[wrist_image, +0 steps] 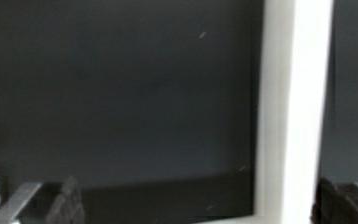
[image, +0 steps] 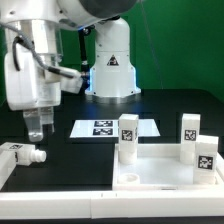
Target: Assemble square table
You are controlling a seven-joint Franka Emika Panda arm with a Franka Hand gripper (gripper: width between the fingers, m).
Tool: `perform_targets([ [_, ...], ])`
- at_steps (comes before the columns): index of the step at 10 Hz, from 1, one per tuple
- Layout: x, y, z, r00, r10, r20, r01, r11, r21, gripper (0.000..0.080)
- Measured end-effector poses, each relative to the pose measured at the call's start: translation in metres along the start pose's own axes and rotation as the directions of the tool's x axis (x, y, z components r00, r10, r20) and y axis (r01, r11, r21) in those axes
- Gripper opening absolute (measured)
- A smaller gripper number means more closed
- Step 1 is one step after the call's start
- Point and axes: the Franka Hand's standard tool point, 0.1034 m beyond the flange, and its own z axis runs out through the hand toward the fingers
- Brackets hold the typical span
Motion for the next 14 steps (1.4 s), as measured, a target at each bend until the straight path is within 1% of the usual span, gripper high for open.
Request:
perform_targets([
  [1, 0.015, 0.011, 0.000, 1.000, 0.022, 0.001, -0.022, 1.000, -0.001, 0.0649],
  [2, 0.028, 0.026, 0.000, 0.999, 0.031, 0.020, -0.031, 0.999, -0.012, 0.0649],
  [3, 0.038, 0.040, 0.001, 0.995, 0.072, 0.063, -0.070, 0.997, -0.037, 0.0649],
  [4, 0.041, 0.046, 0.000, 0.989, 0.103, 0.106, -0.096, 0.993, -0.068, 0.0649],
  [5, 0.043, 0.049, 0.000, 0.984, 0.127, 0.122, -0.119, 0.990, -0.071, 0.0649],
  [6, 0.046, 0.051, -0.001, 0.981, 0.146, 0.128, -0.138, 0.988, -0.069, 0.0649],
  [7, 0.045, 0.052, -0.001, 0.981, 0.148, 0.129, -0.140, 0.988, -0.069, 0.0649],
  [8, 0.044, 0.053, 0.001, 0.983, 0.152, 0.098, -0.148, 0.988, -0.052, 0.0649],
  [11, 0.044, 0.055, 0.002, 0.984, 0.152, 0.096, -0.148, 0.988, -0.055, 0.0649],
  [12, 0.044, 0.061, 0.004, 0.976, 0.172, 0.131, -0.165, 0.984, -0.062, 0.0649],
  [13, 0.048, 0.071, 0.007, 0.964, 0.210, 0.165, -0.199, 0.977, -0.080, 0.0649],
  [14, 0.051, 0.079, 0.010, 0.954, 0.238, 0.184, -0.224, 0.970, -0.091, 0.0649],
])
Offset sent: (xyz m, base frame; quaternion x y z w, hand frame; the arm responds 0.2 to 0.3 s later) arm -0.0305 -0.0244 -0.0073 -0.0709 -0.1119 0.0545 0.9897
